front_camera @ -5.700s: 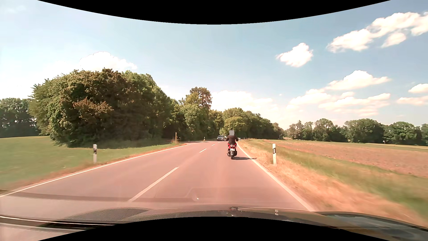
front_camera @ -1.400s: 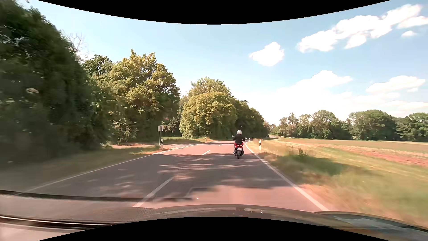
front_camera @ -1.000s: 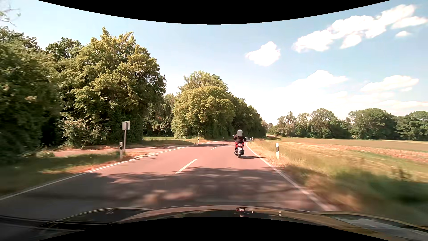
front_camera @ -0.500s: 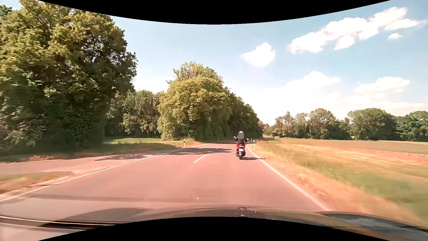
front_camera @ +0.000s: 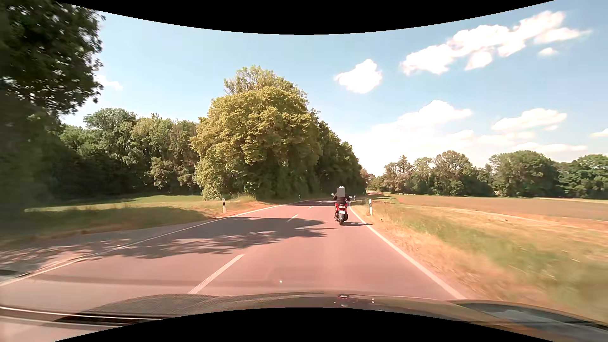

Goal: Follow the waypoints while adhering to traffic rules and regulations

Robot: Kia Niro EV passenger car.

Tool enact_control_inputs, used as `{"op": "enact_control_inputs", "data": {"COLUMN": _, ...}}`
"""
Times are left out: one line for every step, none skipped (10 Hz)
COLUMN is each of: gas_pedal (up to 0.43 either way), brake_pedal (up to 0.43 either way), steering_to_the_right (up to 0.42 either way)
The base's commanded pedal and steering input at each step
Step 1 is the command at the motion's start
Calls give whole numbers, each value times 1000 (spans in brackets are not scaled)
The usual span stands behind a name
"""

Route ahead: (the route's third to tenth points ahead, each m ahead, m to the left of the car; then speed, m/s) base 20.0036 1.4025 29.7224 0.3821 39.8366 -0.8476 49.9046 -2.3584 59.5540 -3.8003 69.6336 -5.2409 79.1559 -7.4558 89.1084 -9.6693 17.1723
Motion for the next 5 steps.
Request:
{"op": "enact_control_inputs", "data": {"gas_pedal": 209, "brake_pedal": 6, "steering_to_the_right": 16}}
{"op": "enact_control_inputs", "data": {"gas_pedal": 209, "brake_pedal": 6, "steering_to_the_right": 15}}
{"op": "enact_control_inputs", "data": {"gas_pedal": 209, "brake_pedal": 6, "steering_to_the_right": 13}}
{"op": "enact_control_inputs", "data": {"gas_pedal": 209, "brake_pedal": 6, "steering_to_the_right": 10}}
{"op": "enact_control_inputs", "data": {"gas_pedal": 209, "brake_pedal": 6, "steering_to_the_right": 10}}
